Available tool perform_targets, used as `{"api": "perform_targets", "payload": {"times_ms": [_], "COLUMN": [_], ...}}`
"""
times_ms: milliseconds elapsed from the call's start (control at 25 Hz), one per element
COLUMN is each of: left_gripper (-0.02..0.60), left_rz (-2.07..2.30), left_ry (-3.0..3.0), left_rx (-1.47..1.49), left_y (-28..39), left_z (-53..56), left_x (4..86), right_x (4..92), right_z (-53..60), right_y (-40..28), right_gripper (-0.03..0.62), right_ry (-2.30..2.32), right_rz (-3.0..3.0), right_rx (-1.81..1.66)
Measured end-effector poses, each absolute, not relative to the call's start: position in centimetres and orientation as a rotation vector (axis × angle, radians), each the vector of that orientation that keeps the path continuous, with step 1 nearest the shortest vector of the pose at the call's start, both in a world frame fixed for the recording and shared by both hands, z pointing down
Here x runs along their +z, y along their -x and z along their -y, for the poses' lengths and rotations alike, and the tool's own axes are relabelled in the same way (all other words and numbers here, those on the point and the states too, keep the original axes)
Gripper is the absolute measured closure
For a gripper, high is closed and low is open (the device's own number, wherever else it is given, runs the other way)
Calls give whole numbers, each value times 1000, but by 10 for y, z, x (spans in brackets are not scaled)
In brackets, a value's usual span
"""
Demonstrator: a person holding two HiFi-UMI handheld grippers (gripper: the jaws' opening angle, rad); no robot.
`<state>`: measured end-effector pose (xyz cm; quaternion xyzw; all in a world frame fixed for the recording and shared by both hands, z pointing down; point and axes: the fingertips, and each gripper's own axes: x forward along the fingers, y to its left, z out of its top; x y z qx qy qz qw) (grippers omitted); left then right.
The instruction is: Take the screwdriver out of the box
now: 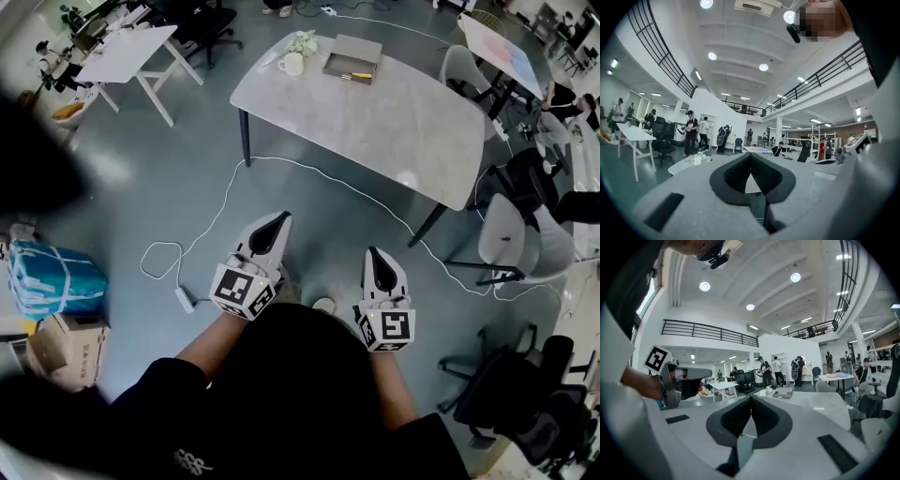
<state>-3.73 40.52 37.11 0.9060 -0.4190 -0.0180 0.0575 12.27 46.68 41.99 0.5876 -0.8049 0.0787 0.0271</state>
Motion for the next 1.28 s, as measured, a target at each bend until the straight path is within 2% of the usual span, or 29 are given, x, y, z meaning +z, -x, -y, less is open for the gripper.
{"api": "perform_targets", "payload": {"times_ms": [480, 720, 960, 1280], "left_gripper": [569, 569, 569, 569], "left_rz": [1215, 1146, 1165, 1142], "left_ry": [-2731, -2757, -2703, -2695], "left_rx": [56, 58, 50, 80], "left_y": [11, -17, -18, 26], "left_z": [-360, -299, -210, -79], "left_x": [390, 398, 405, 408], "right_x": [441, 448, 443, 423], "right_z": [-440, -402, -318, -169], "right_y": [-137, -179, -195, -161], "right_gripper": [583, 583, 583, 583], "right_ry": [-1823, -2004, -2022, -2001], "right_rz": [2487, 2365, 2298, 2259], "right_rx": [327, 344, 368, 319]}}
